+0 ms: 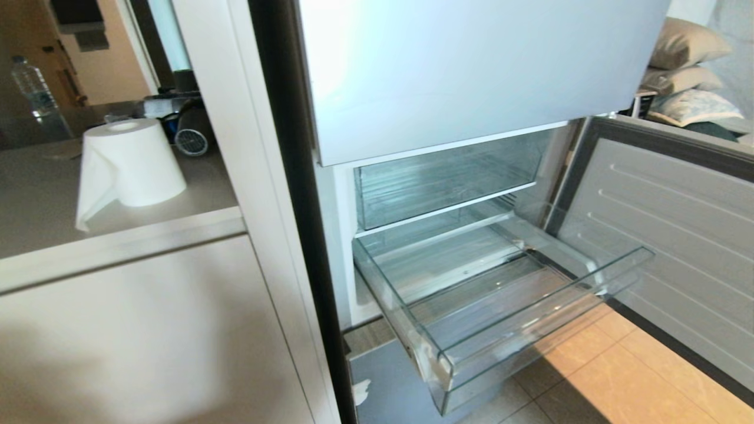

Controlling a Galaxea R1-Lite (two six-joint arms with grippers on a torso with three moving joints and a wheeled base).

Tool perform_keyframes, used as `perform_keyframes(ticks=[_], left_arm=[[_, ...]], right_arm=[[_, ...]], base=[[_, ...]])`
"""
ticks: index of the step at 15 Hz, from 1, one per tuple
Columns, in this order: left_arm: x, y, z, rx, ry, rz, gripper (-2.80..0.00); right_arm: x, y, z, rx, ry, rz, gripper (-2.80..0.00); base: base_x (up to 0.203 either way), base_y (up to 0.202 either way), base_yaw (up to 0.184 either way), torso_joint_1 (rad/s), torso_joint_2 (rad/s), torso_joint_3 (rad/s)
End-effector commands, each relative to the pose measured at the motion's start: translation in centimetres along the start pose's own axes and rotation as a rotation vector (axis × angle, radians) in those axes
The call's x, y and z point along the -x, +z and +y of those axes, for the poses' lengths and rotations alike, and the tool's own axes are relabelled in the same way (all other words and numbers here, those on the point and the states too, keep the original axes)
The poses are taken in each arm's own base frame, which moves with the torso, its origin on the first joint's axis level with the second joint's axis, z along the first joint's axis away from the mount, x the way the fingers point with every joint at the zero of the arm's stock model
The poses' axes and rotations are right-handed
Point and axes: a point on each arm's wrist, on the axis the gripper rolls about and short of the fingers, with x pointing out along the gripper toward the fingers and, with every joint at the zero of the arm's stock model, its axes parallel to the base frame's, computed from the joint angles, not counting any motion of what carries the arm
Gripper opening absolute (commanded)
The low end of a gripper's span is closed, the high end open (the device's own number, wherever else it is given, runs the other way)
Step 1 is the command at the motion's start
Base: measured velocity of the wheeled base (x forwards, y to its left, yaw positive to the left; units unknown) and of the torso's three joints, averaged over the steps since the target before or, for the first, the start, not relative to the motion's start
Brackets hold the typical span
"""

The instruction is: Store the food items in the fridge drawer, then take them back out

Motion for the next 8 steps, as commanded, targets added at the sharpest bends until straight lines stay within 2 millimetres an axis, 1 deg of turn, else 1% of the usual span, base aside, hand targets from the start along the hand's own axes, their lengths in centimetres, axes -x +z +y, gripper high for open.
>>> perform_keyframes(ticks=[1, 8], left_arm=[[0.00, -0.02, 0.00, 0.000, 0.001, 0.001, -2.80], [0.00, -0.02, 0.00, 0.000, 0.001, 0.001, -2.80]], right_arm=[[-0.01, 0.00, 0.00, 0.001, 0.001, 0.002, -2.80], [-0.01, 0.01, 0.01, 0.010, 0.003, 0.000, -2.80]], base=[[-0.001, 0.006, -0.173, -0.001, 0.00, 0.007], [-0.001, 0.008, -0.175, 0.002, 0.00, 0.004]])
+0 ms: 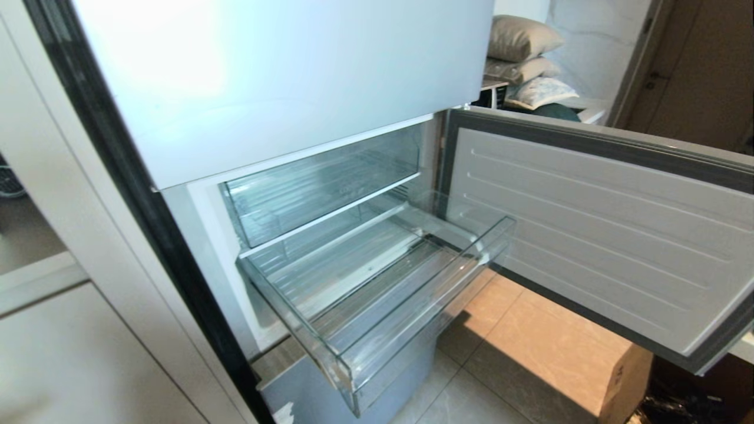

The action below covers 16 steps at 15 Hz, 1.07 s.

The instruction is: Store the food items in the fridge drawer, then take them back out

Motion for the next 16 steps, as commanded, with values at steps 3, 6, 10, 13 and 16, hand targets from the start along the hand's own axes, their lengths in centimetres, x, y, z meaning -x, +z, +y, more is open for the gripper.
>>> perform_keyframes(ticks=[3, 6, 10, 13, 16], left_arm=[[0.0, 0.0, 0.0, 0.000, 0.000, 0.001, -2.80], [0.0, 0.0, 0.0, 0.000, 0.001, 0.001, -2.80], [0.0, 0.0, 0.0, 0.000, 0.000, 0.001, -2.80], [0.0, 0.0, 0.0, 0.000, 0.001, 0.001, -2.80], [0.0, 0.0, 0.0, 0.000, -0.001, 0.001, -2.80]], right_arm=[[-0.1, 0.0, 0.0, -0.006, 0.008, 0.013, -2.80], [-0.3, 3.2, -0.5, -0.136, -0.058, -0.067, -2.80], [-3.0, 8.6, -1.7, -0.278, -0.263, 0.017, -2.80], [-7.4, 10.1, -3.7, -0.388, -0.500, 0.169, -2.80], [-10.7, 9.8, -8.0, -0.473, -0.729, 0.223, -2.80]], base=[[-0.001, 0.003, -0.118, 0.001, 0.00, 0.001], [0.000, 0.000, 0.000, 0.000, 0.00, 0.000], [0.000, 0.000, 0.000, 0.000, 0.00, 0.000], [0.000, 0.000, 0.000, 0.000, 0.00, 0.000], [0.000, 0.000, 0.000, 0.000, 0.00, 0.000]])
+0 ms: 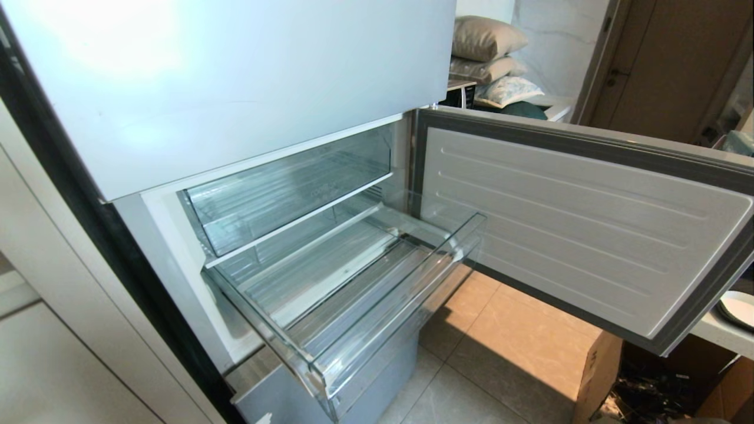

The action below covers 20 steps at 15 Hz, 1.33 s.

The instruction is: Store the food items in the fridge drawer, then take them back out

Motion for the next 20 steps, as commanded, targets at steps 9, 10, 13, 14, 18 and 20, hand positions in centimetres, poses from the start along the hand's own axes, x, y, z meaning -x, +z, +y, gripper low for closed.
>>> perform_keyframes(ticks=[9, 10, 13, 14, 18, 20], left_arm=[[0.0, 0.0, 0.0, 0.000, 0.001, 0.001, -2.80], [0.0, 0.0, 0.0, 0.000, 0.001, 0.001, -2.80], [0.0, 0.0, 0.0, 0.000, 0.000, 0.001, -2.80], [0.0, 0.0, 0.0, 0.000, 0.001, 0.001, -2.80], [0.0, 0.0, 0.0, 0.000, 0.001, 0.001, -2.80], [0.0, 0.0, 0.0, 0.000, 0.000, 0.001, -2.80]], right_arm=[[-17.0, 0.2, -11.1, -0.075, -0.448, -0.011, -2.80], [-18.3, -0.2, -11.7, -0.064, -0.446, -0.012, -2.80], [-22.7, -0.2, -12.4, -0.034, -0.402, -0.040, -2.80], [-24.0, -0.4, -12.5, -0.029, -0.386, -0.045, -2.80], [-28.7, -1.5, -10.8, 0.049, -0.279, -0.062, -2.80], [-29.5, -2.0, -9.5, 0.076, -0.215, -0.059, -2.80]], base=[[0.000, 0.000, 0.000, 0.000, 0.00, 0.000], [0.000, 0.000, 0.000, 0.000, 0.00, 0.000], [0.000, 0.000, 0.000, 0.000, 0.00, 0.000], [0.000, 0.000, 0.000, 0.000, 0.00, 0.000], [0.000, 0.000, 0.000, 0.000, 0.00, 0.000], [0.000, 0.000, 0.000, 0.000, 0.00, 0.000]])
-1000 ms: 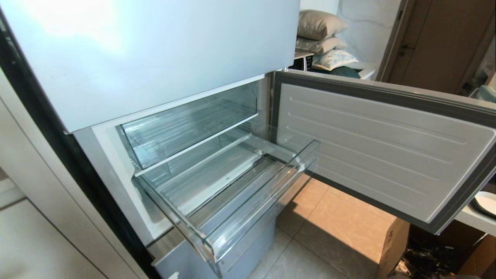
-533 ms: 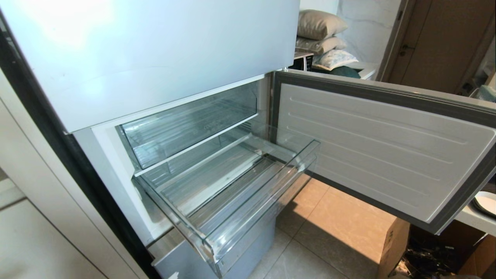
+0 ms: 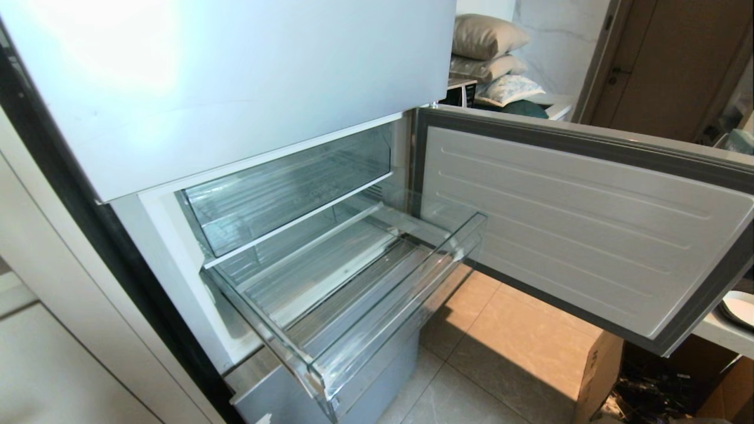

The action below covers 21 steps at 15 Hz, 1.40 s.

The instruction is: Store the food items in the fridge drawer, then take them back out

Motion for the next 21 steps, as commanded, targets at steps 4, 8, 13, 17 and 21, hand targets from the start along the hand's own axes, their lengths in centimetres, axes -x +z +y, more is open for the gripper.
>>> perform_keyframes(ticks=[4, 8, 13, 17, 21], left_arm=[[0.0, 0.0, 0.0, 0.000, 0.001, 0.001, -2.80], [0.0, 0.0, 0.0, 0.000, 0.000, 0.001, -2.80], [0.0, 0.0, 0.0, 0.000, 0.001, 0.001, -2.80], [0.0, 0.0, 0.0, 0.000, 0.000, 0.001, -2.80], [0.0, 0.0, 0.0, 0.000, 0.001, 0.001, -2.80]], right_arm=[[-1.5, -4.0, 3.1, 0.033, 0.098, 0.102, -2.80], [-3.8, -6.1, 3.6, 0.035, 0.105, 0.124, -2.80], [-4.4, -7.1, 4.6, 0.073, 0.132, 0.136, -2.80], [-4.6, -7.9, 4.9, 0.078, 0.137, 0.153, -2.80], [-4.2, -7.2, 5.0, 0.077, 0.139, 0.140, 0.00]], base=[[0.000, 0.000, 0.000, 0.000, 0.00, 0.000], [0.000, 0.000, 0.000, 0.000, 0.00, 0.000], [0.000, 0.000, 0.000, 0.000, 0.00, 0.000], [0.000, 0.000, 0.000, 0.000, 0.00, 0.000], [0.000, 0.000, 0.000, 0.000, 0.00, 0.000]])
